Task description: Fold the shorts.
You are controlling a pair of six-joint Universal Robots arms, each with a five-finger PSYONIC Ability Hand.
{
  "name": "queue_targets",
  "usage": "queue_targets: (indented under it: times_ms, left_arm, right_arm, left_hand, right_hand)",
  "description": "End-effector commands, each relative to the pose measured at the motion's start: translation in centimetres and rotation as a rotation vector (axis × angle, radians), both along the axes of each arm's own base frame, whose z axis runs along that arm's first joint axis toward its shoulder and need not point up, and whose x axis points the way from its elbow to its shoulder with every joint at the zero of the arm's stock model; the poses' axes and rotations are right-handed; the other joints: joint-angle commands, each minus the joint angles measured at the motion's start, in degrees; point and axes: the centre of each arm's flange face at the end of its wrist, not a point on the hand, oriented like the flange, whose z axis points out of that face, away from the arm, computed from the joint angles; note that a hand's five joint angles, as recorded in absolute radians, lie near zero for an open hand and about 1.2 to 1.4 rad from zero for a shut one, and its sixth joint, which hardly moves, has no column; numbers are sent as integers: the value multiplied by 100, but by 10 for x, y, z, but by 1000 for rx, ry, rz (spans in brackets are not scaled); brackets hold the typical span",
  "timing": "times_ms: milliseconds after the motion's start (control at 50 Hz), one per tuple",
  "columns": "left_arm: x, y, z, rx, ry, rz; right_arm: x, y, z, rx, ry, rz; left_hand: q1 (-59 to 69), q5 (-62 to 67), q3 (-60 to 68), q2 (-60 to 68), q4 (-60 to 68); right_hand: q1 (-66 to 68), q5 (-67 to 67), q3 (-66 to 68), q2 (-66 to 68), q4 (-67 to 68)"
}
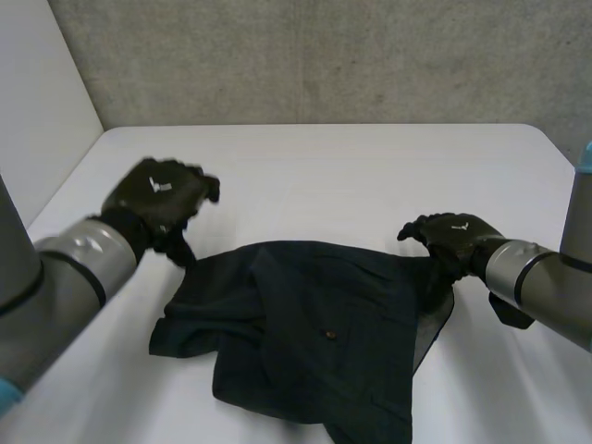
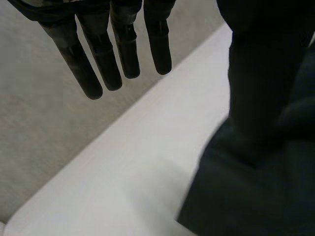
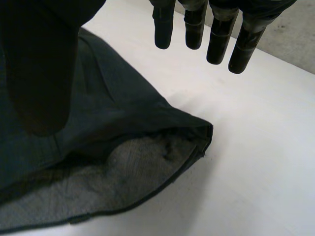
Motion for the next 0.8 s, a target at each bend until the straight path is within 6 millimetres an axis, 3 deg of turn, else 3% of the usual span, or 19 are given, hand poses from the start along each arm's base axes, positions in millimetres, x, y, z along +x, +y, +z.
queue_targets:
  times_ms: [20,260,340,500,580,720,780,800]
  left_arm:
    - [-11,-46,-11,108,97,-17]
    - [-34,-94,-93,368,-9,-10]
    - [-35,-102,-106,378,-18,5]
    - [-33,-111,-119,375,-43,61]
    - [-35,-113,-124,379,-47,62]
    - [-40,-121,-113,312,-19,54]
    - [-44,-128,-102,246,3,63]
    - [-45,-136,-89,179,26,82]
  right_arm:
    - [15,-10,0,42,-86,-24]
    - [39,-14,-32,82,-42,37]
    - [41,-14,-39,77,1,46]
    - [43,-14,-45,39,70,62]
    - [44,-16,-44,29,74,68]
    - [49,-30,-34,-64,107,97]
    - [53,-41,-22,-141,123,108]
    - [56,-50,-9,-203,129,98]
  left_hand:
    - [-784,-655,-764,-740,-699]
    - [-1308,-1180,-1289,-1264,-1224]
    - [-1291,-1163,-1272,-1248,-1207]
    - [-922,-793,-902,-878,-837]
    - [385,513,405,429,470]
    - [5208,5336,5228,5252,5293]
    - [5216,5345,5236,5260,5301]
    - [5216,5345,5236,5260,5301]
  right_hand:
    - [-83,-320,-143,-178,-264]
    - [605,367,544,510,424]
    - [1294,1056,1233,1198,1112]
    - [3580,3343,3520,3485,3399]
    - [6740,6503,6680,6645,6559]
    - [6858,6621,6798,6763,6677]
    - [6858,6621,6798,6763,6677]
    - [6858,6621,6798,6763,6677]
